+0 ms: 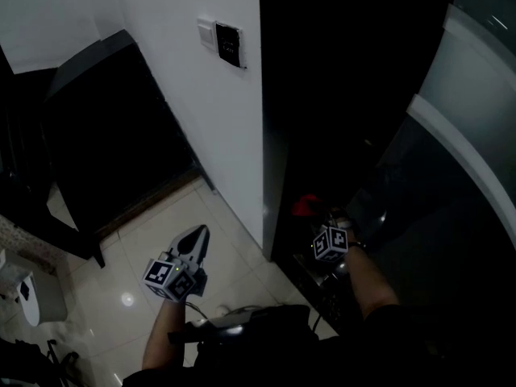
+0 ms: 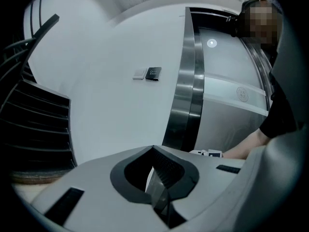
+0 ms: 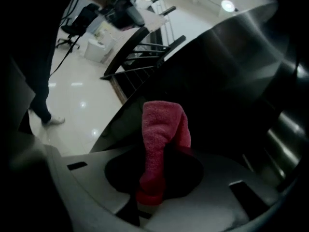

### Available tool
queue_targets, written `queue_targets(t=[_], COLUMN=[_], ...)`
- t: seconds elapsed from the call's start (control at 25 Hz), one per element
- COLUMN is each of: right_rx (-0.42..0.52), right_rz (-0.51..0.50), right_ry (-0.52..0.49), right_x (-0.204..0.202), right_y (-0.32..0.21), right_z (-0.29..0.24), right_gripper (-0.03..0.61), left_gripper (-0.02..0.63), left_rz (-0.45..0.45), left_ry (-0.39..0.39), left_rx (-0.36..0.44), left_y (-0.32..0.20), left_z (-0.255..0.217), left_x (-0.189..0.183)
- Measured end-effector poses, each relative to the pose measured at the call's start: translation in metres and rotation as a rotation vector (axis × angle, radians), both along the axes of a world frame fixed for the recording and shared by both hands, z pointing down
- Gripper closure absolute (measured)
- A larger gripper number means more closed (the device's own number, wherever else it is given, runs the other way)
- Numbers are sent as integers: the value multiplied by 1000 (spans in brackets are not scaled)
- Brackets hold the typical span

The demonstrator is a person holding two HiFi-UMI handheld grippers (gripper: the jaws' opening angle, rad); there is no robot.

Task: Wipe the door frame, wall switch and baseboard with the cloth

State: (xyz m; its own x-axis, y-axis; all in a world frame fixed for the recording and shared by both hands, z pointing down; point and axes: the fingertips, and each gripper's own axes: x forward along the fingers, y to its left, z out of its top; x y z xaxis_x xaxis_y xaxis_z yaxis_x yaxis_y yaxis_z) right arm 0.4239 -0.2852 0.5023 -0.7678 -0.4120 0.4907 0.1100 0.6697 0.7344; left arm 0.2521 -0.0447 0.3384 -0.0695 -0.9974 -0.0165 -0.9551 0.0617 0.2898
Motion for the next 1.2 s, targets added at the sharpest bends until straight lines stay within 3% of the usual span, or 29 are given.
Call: queue_targets(t=[0.16,0.28,0.36,0.44,0.52,0.68,0.92,1.2], right_rx=[-243,-442,-545,-581,-581,-528,-562,-581], right_rz=[109,190,195,154,82,-39,-75,-93], right_ry=[-233,-498,-645,-718,-746,-746,-746,-726], right_x=[8,20,28,26,15,-22,-63,-91], right_y=[21,38,53,69,92,133,155,157], right_z=[-36,-86,-122,-150,-174,-198,-200,-197], right_gripper=[494,495,495,495,495,495,495,495], left_gripper=[626,626,626,626,626,626,623,623], left_rz=[-37,-89,-131,-162,-193,-254,-311,-305], left_ry=[3,35,50,-5,-53,-76,-136,-69], left_rx=[3,34,66,76,80,110,66,90], left_y=[15,33,45,57,68,88,114,133], left_z=[0,-8,-22,-27,-30,-40,-37,-28], left_x=[-17,-32,-41,-52,-58,-67,-81,-96])
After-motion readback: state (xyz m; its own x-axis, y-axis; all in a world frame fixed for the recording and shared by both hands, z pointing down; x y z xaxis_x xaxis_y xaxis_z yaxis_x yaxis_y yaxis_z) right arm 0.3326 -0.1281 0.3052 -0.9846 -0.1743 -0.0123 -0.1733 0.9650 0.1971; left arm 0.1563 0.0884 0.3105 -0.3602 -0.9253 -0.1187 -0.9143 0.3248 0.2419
